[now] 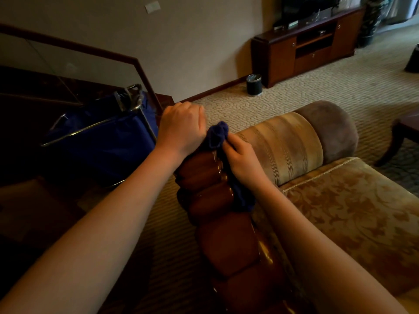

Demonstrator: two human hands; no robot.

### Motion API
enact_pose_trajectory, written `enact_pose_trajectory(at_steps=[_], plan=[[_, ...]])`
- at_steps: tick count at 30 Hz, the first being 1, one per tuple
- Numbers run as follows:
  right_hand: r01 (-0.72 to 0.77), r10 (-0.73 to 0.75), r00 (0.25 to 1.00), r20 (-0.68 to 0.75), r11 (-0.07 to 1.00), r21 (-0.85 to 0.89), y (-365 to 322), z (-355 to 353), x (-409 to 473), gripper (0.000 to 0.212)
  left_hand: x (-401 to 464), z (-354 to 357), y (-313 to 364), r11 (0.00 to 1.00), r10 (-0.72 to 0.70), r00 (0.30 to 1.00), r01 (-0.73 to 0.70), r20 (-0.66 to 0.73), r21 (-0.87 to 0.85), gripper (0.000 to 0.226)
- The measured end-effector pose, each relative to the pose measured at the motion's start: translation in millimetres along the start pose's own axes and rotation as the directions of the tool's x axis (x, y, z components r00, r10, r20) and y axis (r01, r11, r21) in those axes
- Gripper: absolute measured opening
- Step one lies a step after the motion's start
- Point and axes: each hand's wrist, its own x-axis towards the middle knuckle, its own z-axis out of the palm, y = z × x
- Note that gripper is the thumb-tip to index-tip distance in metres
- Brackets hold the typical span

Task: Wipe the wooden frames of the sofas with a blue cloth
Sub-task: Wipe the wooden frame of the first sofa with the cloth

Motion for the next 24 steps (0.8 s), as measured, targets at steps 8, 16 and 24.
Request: enact_pose_trajectory(at_steps=[8, 16, 24], plan=[[-0.278, 0.294, 0.945, 0.145, 0.953, -0.121, 42, 0, 12, 0.029, 2, -2, 2, 0.999, -0.033, 0.998, 0.034, 0.047, -0.041, 0.037], [-0.267, 0.294, 0.938, 0.185, 0.951, -0.156, 30, -21, -48, 0.024, 1, -5, 3, 0.998, -0.038, 0.997, 0.04, 0.062, -0.039, 0.037], [-0.065, 0.059, 0.996, 0.067, 0.994, 0.09, -30, -20, -49, 0.022, 1, -2, 2, 1.0, -0.015, 0.999, 0.016, 0.049, -0.011, 0.039]])
